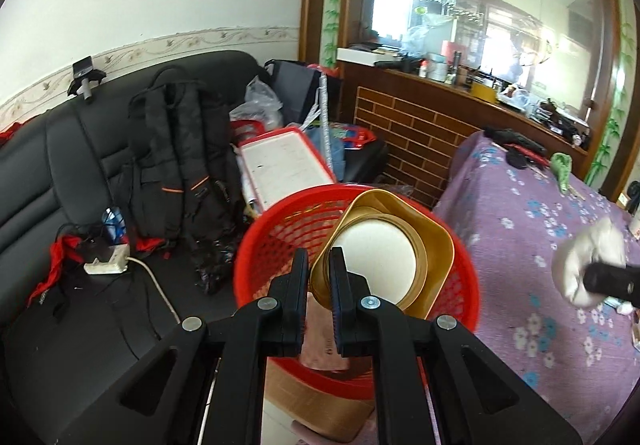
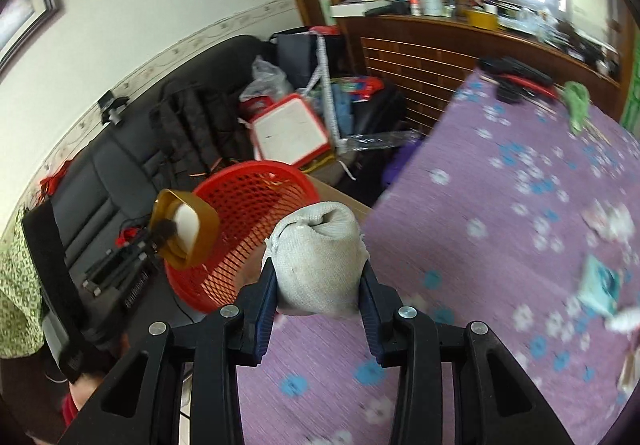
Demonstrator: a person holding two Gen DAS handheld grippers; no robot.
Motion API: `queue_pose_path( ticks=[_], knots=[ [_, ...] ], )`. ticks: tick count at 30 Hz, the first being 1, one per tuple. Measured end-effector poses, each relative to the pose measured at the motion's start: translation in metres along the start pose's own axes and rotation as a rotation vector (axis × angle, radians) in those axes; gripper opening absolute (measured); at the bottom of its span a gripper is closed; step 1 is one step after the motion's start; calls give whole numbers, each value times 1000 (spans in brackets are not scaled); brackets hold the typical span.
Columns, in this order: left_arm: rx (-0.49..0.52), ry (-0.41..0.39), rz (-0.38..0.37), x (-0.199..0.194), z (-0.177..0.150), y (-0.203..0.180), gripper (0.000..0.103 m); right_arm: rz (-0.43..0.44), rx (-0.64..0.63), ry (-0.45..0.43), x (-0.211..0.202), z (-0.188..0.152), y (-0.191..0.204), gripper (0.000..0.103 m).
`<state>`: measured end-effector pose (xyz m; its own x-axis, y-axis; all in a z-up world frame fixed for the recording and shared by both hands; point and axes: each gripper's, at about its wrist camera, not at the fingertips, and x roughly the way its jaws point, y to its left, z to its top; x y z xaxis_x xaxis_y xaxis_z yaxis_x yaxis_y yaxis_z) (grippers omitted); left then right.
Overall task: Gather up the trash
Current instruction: 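Open both tools over the red basket to drop the container and tissue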
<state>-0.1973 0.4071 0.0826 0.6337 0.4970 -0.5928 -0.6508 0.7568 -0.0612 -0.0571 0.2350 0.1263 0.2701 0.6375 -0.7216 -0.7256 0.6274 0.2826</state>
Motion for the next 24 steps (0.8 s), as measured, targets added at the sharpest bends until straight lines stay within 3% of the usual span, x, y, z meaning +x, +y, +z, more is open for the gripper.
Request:
queue_pose_path(
  ticks=[9,11,13,15,19,24],
  knots=[
    [-24,19,22,17,6,16,10,31,-36,12,42,37,34,48],
    [-21,16,18,19,8,14,12,40,-43,11,48,41,37,54],
    [-17,11,16,19,8,12,18,49,-40,2,50,43,37,58],
    [-16,-1,25,17,8,10,41,47,-34,-3,48,41,32,59],
    [-3,-16,22,13,7,4,42,54,1,3,39,31,13,59],
    [18,-13,-34,4,2,-17,43,6,46,30,24,3,-20,59]
  ],
)
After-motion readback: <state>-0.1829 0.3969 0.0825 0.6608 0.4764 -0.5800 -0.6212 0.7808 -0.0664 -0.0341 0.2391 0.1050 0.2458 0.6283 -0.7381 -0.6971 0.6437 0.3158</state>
